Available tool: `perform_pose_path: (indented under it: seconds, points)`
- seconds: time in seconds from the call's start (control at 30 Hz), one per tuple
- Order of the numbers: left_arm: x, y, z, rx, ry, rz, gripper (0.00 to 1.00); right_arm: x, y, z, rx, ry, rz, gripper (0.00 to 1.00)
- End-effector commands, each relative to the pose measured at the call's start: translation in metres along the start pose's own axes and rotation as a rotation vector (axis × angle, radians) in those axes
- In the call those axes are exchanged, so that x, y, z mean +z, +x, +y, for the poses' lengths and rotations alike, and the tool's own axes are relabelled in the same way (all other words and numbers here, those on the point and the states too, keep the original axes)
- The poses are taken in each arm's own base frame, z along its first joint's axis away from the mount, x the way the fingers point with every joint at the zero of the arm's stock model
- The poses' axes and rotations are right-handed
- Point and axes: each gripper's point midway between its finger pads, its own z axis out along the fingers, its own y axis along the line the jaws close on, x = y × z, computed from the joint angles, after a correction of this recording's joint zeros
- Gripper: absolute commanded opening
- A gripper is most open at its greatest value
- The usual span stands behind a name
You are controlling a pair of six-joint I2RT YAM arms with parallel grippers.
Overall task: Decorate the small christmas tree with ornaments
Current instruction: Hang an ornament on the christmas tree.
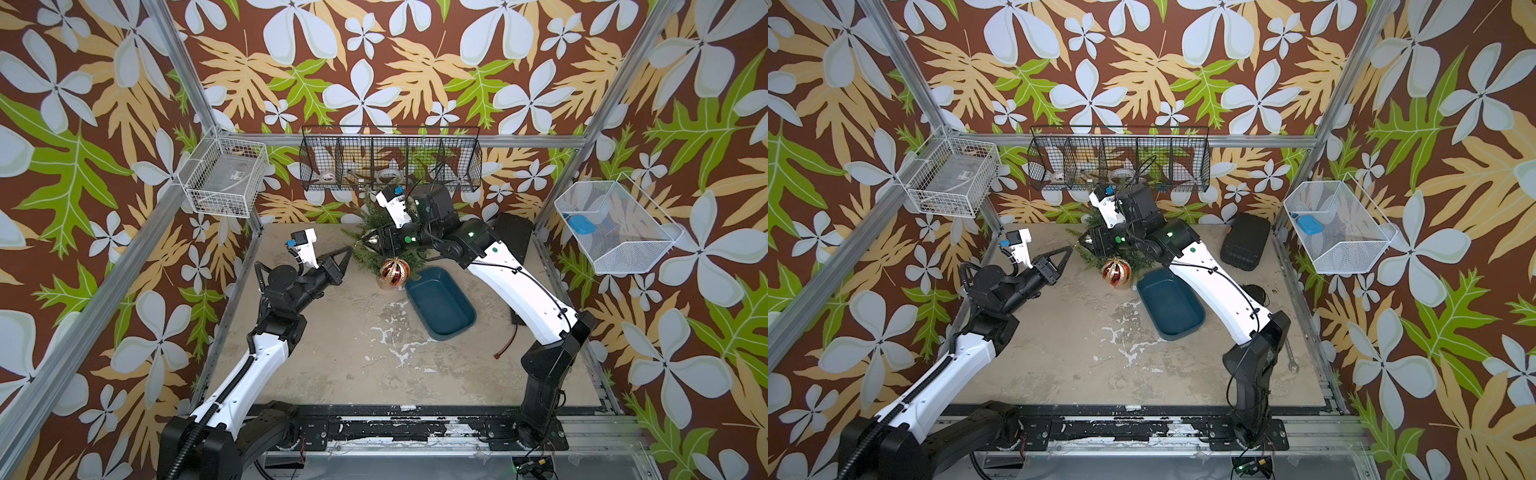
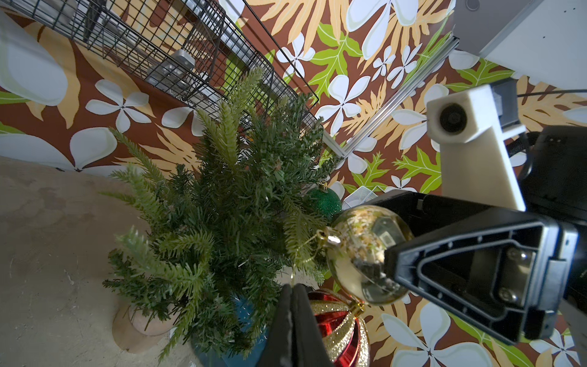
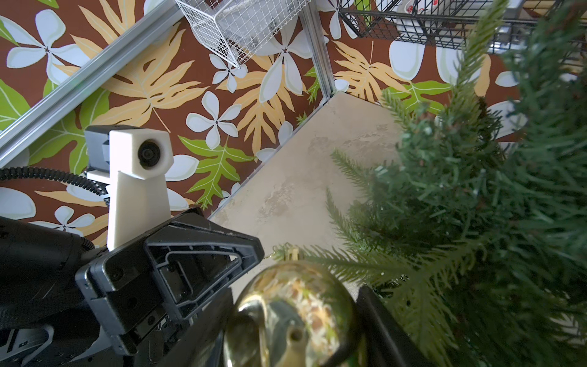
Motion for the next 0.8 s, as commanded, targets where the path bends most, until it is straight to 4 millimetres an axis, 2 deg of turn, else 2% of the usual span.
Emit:
perform_pose_path:
  seconds: [0.0,0.37,0.77]
  points:
    - [-0.001,-0.003,-0.009,0.008,0.043,-0.010,0.00,-0.004,-0.004,0.002,-0.004,-0.002,-0.017,0.59]
    - [-0.006,0.000,-0.015,0.010,0.070,-0.012,0.00,-0.005,0.000,-0.001,-0.007,0.013,-0.011,0.59]
    - [0.005,0.012,-0.018,0.027,0.078,0.018,0.00,-0.014,-0.003,-0.007,-0.029,0.066,-0.027,0.59]
